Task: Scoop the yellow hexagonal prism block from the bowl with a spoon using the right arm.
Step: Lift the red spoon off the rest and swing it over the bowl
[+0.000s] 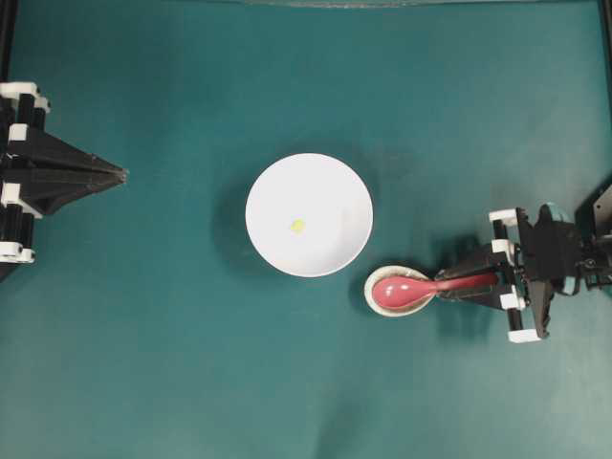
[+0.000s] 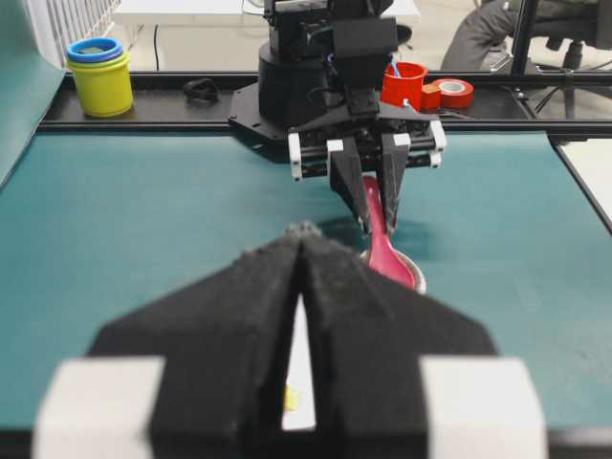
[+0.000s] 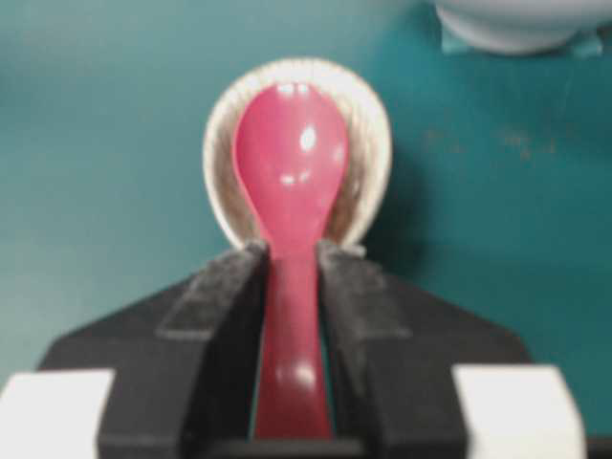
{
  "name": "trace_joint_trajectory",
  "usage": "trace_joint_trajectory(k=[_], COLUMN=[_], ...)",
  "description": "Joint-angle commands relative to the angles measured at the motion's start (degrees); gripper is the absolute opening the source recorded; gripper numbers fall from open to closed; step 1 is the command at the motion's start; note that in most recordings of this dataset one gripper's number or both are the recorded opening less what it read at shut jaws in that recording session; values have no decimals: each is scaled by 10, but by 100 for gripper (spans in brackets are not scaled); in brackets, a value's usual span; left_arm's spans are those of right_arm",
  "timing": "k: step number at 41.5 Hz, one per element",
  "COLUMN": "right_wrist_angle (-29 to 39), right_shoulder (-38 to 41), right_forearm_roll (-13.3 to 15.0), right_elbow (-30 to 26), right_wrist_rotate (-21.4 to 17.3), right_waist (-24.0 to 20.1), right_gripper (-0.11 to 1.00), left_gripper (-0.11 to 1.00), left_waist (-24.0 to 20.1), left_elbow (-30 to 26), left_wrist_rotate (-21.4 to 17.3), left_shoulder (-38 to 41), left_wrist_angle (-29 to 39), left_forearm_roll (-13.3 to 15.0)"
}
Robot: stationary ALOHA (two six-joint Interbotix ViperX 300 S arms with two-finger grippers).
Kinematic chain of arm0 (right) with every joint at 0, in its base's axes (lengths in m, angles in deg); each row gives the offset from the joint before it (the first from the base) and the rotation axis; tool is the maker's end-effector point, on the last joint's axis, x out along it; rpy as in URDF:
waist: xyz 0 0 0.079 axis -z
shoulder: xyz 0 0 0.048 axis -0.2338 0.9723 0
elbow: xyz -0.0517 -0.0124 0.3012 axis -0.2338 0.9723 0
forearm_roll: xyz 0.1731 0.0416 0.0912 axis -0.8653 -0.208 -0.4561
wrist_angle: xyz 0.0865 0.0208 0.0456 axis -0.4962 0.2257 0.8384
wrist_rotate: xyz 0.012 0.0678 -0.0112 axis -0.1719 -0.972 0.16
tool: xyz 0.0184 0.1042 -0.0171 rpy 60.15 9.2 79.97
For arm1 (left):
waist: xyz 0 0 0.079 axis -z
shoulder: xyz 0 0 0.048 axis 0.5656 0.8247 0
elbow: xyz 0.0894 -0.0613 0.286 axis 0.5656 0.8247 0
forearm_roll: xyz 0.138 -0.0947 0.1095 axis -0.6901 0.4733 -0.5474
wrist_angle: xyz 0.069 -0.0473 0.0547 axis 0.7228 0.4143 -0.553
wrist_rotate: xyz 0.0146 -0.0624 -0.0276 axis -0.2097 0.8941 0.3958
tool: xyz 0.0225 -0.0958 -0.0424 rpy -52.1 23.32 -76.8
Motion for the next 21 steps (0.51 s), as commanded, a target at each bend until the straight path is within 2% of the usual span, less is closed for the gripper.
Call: trace_joint_trajectory(k=[1,11,21], right_wrist_angle=[2,79,247], right_shoulder=[-33,-119,-209], right_forearm_roll=[0,-2,-2], right_elbow=[-2,-19,-76], right_wrist_rotate=[1,21,72], right_waist=[-3,4,54], right_gripper=[24,24,24], left_gripper=[0,0,0], left_waist=[-2,-1,-2], left_elbow=[-12,-12,-12], left_wrist_rotate=[-1,-1,-1], left_shoulder=[4,4,4], left_wrist_angle=[-3,-4,4], left_forearm_roll=[-1,-3,-3])
